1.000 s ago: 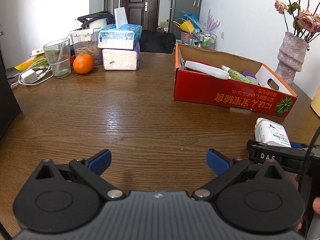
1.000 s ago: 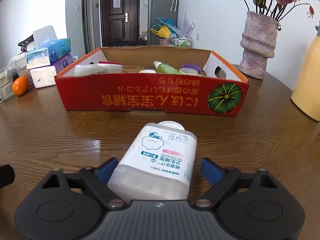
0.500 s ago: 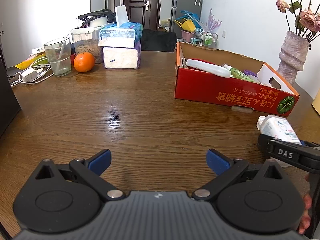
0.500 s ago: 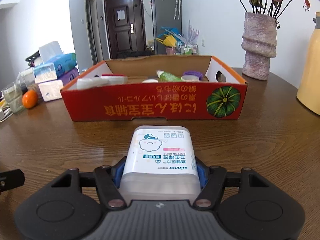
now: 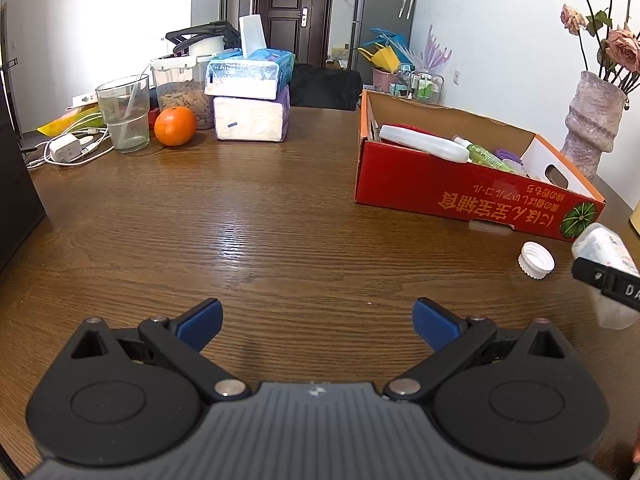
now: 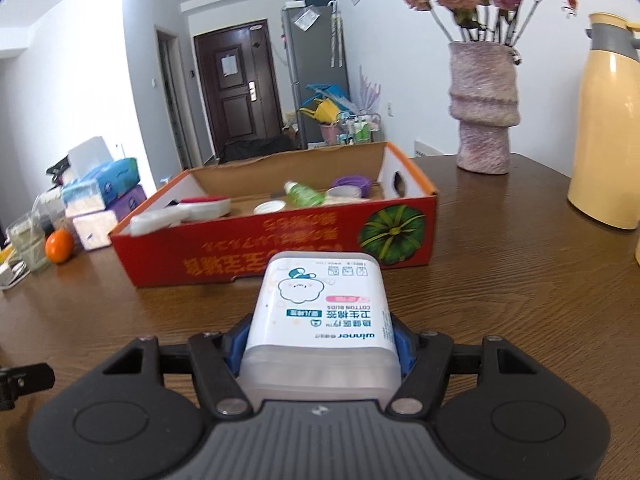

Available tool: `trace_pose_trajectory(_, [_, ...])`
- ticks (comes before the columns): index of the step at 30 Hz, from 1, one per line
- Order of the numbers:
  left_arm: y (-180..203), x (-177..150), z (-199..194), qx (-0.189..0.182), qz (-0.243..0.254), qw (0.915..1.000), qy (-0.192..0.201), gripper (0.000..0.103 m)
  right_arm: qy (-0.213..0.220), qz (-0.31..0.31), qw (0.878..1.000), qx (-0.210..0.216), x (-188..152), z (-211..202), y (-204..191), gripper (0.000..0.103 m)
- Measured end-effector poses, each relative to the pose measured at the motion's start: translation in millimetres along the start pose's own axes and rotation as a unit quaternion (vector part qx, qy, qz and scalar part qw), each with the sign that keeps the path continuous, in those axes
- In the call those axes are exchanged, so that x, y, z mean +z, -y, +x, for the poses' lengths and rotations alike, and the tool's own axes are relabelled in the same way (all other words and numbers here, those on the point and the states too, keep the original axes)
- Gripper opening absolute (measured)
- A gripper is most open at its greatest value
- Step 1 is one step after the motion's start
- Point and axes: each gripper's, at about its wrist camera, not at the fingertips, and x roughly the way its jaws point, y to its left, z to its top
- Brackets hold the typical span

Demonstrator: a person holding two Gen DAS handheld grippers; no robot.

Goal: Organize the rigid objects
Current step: 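Lift the cotton-bud container with the right tool, then reach the left tool down and grasp the white cap while the right tool holds the container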

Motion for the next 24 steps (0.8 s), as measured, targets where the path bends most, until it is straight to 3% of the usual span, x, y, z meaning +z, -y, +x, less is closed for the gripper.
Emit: trace_pose_trajectory(24, [99,2,12,-0.025,0.019,0.9994,-0.014,0.103,0.047,0.034,0.998,-0.018,16,-16,88,0.065])
